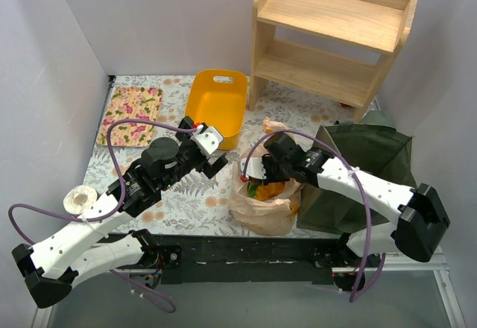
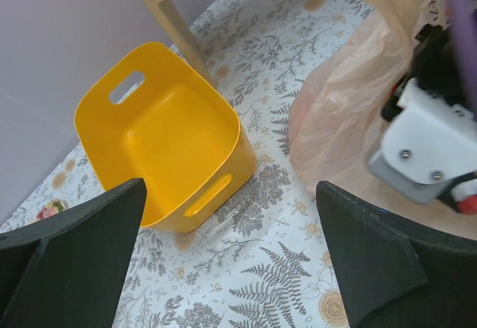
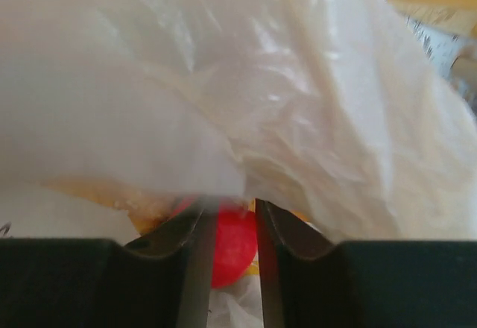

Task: Untie the knot of the grocery bags and take out the mixed food

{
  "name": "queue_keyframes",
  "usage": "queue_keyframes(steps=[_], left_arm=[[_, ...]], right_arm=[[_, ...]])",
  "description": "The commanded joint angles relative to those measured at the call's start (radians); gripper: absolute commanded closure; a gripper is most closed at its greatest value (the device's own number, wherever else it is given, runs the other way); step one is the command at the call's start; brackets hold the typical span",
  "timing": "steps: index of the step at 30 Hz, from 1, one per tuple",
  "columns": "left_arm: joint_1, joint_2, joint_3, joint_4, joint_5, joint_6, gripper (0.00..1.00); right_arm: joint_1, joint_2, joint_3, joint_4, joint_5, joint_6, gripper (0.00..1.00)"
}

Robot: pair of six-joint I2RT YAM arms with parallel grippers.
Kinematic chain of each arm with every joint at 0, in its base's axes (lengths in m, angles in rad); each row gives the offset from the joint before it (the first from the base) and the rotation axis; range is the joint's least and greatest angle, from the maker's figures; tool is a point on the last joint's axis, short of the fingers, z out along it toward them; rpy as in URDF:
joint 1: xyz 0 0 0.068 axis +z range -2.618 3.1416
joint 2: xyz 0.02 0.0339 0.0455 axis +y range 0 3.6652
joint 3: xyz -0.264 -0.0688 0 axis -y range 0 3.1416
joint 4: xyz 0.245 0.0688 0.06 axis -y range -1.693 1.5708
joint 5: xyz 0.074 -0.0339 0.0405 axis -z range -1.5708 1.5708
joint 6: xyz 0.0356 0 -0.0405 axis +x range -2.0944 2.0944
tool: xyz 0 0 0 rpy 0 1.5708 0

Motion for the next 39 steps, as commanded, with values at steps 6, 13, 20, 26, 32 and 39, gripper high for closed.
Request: queue_keyframes(steps=[6,13,20,26,32,39], left_arm=[[0.009,0.010,0.014,0.023,0.030,0.004,0.02],[0.009,0.060,0.087,-0.003,0.056,0.010,0.02],[0.009,0.102,0.124,-0.014,0.114,-0.057,0.02],[0.009,0.142,0.159,0.000,0.116,-0.068,0.02],[0.009,0.166,0.240,-0.041,0.201,-0.103,0.02],[0.009,0.258,0.418,-0.116,0.348,-0.197,0.02]], right_arm=[[-0.007,0.047,-0.120,0.246,0.237,0.058,0.67],[-0.007,-0.045,0.049,-0.020,0.091,0.094,0.99],[-0.007,-0.205,0.244,-0.249,-0.135,0.199,0.99],[-0.008,-0.272,0.287,-0.280,-0.204,0.211,0.99],[-0.008,-0.188,0.515,-0.284,-0.209,0.234,0.99],[-0.008,-0.070,0.771,-0.185,-0.187,0.297,0.99]])
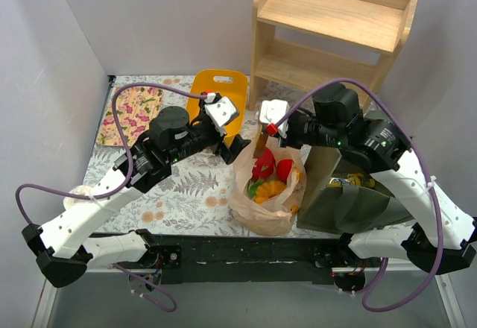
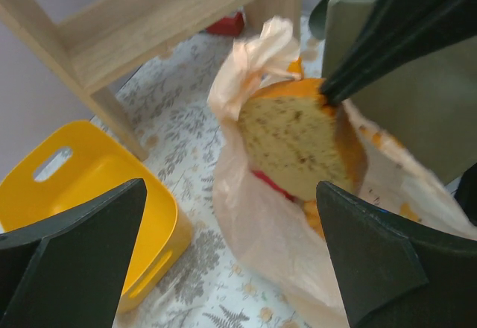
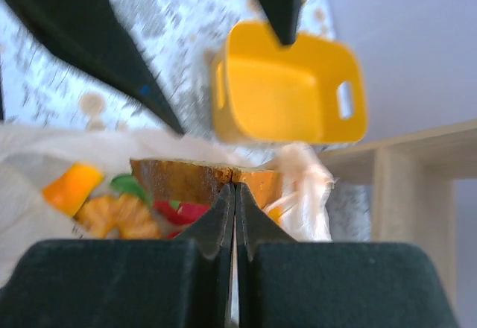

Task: Untie the knot of the grocery bags and take out the mixed food

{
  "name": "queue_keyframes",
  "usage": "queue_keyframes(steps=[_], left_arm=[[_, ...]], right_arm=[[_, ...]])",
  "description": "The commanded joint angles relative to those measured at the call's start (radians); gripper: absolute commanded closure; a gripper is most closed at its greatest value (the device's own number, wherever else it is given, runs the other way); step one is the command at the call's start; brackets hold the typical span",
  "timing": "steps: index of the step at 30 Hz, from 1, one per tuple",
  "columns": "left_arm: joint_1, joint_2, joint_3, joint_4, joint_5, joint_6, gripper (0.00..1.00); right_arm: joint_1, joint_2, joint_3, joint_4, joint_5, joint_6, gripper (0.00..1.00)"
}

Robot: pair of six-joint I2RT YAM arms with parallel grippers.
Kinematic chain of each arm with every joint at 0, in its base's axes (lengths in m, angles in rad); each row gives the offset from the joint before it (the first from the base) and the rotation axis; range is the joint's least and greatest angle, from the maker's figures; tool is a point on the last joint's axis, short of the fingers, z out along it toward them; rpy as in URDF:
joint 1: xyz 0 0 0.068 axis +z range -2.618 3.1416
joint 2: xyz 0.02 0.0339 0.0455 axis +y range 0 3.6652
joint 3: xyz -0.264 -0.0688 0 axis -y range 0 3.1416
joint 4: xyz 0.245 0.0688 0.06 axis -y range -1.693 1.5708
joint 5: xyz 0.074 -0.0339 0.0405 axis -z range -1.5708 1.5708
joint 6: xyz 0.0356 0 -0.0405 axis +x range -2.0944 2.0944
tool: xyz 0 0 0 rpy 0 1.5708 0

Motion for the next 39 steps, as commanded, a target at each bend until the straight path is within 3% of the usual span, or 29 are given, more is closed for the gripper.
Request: queue_keyframes(steps=[1,5,13,20,22,25,26,33,34,35,36,39], left_arm=[[0.003,0.050,0.164,-0.098,0.137,-0.067,0.02],[0.005,0.093,0.247,-0.140,0.133,-0.117,0.02],[0.006,0.102,0.251,-0.160,0.067,-0.111,0.02],[0.019,0.070,0.154,-0.057,-0.189,-0.019,0.05],[0.023,0.071,0.139,-0.037,-0.188,0.005,0.07],[0.025,0.079,0.130,-0.042,-0.162,0.019,0.23],[0.028,0.079,0.126,-0.037,-0.159,0.021,0.34],[0.052,0.094,0.175,-0.069,-0.079,0.047,0.84],[0.055,0.096,0.182,-0.072,-0.051,0.050,0.89],[0.057,0.099,0.186,-0.078,-0.065,0.053,1.00],[0.059,0.098,0.192,-0.085,-0.095,0.062,1.00],[0.097,0.073,0.200,-0.080,-0.174,0.109,1.00]], right_arm=[[-0.003,0.068,0.146,0.116,0.017,0.083,0.99],[-0.005,0.121,0.172,0.201,0.052,0.139,0.99],[-0.003,0.161,0.133,0.310,0.156,0.198,0.99],[-0.003,0.149,0.140,0.315,0.118,0.213,0.99],[-0.003,0.146,0.136,0.315,0.117,0.227,0.99],[-0.003,0.143,0.133,0.312,0.101,0.232,0.99],[-0.003,0.141,0.133,0.311,0.094,0.235,0.99],[-0.003,0.128,0.094,0.315,0.083,0.265,0.99],[-0.003,0.129,0.098,0.318,0.096,0.273,0.91],[-0.003,0.129,0.107,0.320,0.138,0.273,0.73],[-0.005,0.131,0.126,0.327,0.177,0.273,0.46],[-0.029,0.131,0.210,0.347,0.267,0.235,0.28]])
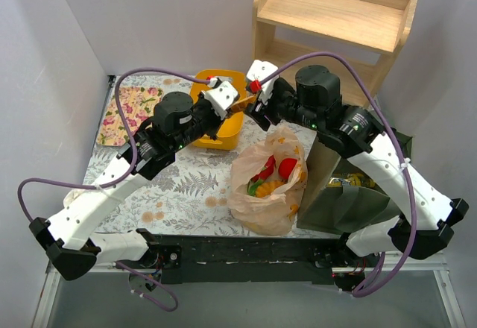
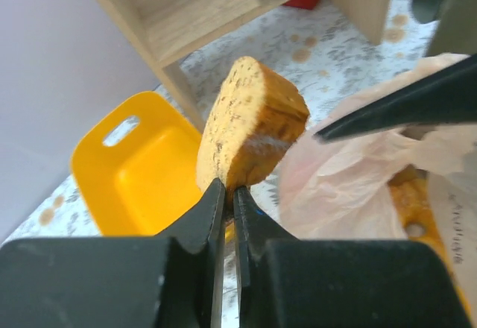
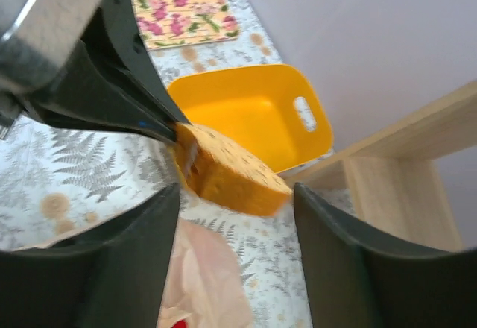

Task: Untie the knot of the grocery bags and take out the mixed food

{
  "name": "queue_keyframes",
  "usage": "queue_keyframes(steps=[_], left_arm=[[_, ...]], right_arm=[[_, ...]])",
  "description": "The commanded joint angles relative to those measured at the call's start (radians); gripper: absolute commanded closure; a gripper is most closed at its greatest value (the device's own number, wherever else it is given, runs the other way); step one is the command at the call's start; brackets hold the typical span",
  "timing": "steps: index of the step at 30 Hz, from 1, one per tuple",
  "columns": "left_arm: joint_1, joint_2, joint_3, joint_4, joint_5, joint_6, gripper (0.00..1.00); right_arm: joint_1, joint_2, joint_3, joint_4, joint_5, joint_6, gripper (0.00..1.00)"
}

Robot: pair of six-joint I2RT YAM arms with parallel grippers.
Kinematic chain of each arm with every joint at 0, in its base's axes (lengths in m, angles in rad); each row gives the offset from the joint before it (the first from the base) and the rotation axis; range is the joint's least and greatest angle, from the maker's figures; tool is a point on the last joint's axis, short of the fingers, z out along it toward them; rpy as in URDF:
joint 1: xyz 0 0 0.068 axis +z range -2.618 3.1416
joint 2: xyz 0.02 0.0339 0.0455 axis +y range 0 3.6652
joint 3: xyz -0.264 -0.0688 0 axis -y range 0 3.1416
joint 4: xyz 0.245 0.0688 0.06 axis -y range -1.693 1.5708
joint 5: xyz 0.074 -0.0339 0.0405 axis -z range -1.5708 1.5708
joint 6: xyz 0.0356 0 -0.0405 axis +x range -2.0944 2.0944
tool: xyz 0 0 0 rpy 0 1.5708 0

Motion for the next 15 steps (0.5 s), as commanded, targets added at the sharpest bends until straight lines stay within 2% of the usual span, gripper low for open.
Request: queue_keyframes(steps=[1,5,8,9,11,12,15], left_arm=[[0.069,-0.036,0.059,-0.003,-0.103,0.098,1.00],[0.189,-0.047,0.077,-0.049,-0.121,0.175,1.00],[0.337,-0.029,0.064,-0.034,-0.144,0.171,1.00],[0.421,0.003,0.062,-0.015,-0.155,0.160,1.00],[0.518,0.063,0.099,-0.011,-0.142,0.069,1.00],[0.614,0.097,0.125,-0.035,-0.120,0.027,1.00],[0.739,0.291,0.285,-0.124,-0.060,-0.062,1.00]], right_arm=[[-0.035,-0.035,0.132,0.086,0.121,-0.029,0.26],[-0.043,-0.081,0.121,0.101,0.171,-0.068,0.23],[-0.046,-0.129,0.050,0.080,0.180,-0.082,0.23],[-0.046,-0.150,0.033,0.073,0.180,-0.088,0.23],[-0.047,-0.163,0.000,0.057,0.175,-0.106,0.24],[-0.047,-0.169,-0.004,0.035,0.175,-0.112,0.24],[-0.047,-0.169,0.026,-0.031,0.169,-0.169,0.24]])
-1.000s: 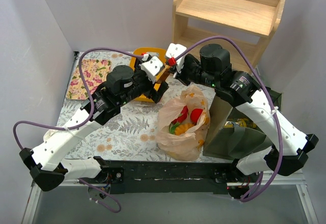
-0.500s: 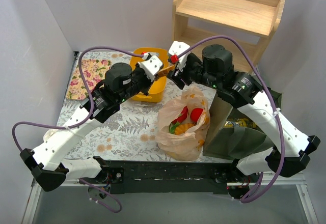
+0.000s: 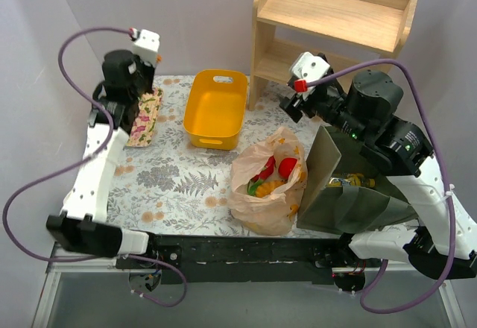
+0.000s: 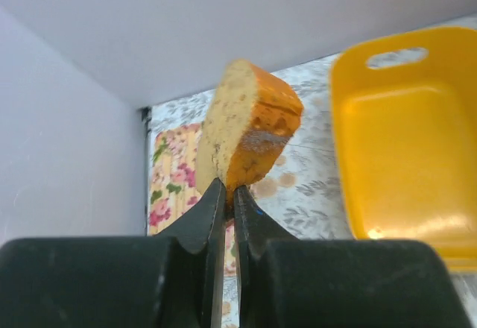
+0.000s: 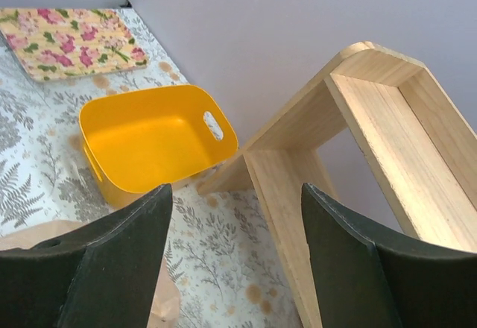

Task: Untie the knot of the grocery bags and take out the mixed food

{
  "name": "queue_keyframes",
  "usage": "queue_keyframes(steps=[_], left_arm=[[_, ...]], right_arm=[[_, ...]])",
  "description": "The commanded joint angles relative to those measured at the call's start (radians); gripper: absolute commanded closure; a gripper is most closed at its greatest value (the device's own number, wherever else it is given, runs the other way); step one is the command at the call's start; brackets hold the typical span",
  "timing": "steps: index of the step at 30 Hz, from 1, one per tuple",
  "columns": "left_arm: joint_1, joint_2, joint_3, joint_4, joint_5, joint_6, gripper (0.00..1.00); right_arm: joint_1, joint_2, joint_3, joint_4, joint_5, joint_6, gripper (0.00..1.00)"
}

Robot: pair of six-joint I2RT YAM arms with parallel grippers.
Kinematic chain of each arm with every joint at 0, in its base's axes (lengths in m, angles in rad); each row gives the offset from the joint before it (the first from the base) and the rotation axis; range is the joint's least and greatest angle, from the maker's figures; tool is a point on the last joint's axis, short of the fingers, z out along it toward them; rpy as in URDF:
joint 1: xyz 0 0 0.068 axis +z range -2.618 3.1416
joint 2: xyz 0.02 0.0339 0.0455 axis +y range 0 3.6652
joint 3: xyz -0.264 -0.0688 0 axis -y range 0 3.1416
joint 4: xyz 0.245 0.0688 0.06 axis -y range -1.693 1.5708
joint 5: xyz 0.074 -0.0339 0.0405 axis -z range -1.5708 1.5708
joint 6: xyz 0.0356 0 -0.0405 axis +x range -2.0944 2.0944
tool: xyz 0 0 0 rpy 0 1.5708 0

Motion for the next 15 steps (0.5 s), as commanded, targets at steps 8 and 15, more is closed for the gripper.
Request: queue_keyframes(steps=[8,15], left_arm=[[0.292,0.449,0.306,-0.019,0.176,-0.307,1.00],[0.366,0.503,0.173,0.123,0.394,-0.554,1.00]], right_arm=[[-0.002,-0.056,-0.042,-0.199,0.141,-0.174,0.23],[-0.062,-0.104,-0.180,-0.180,0.190,-0.222,0.23]])
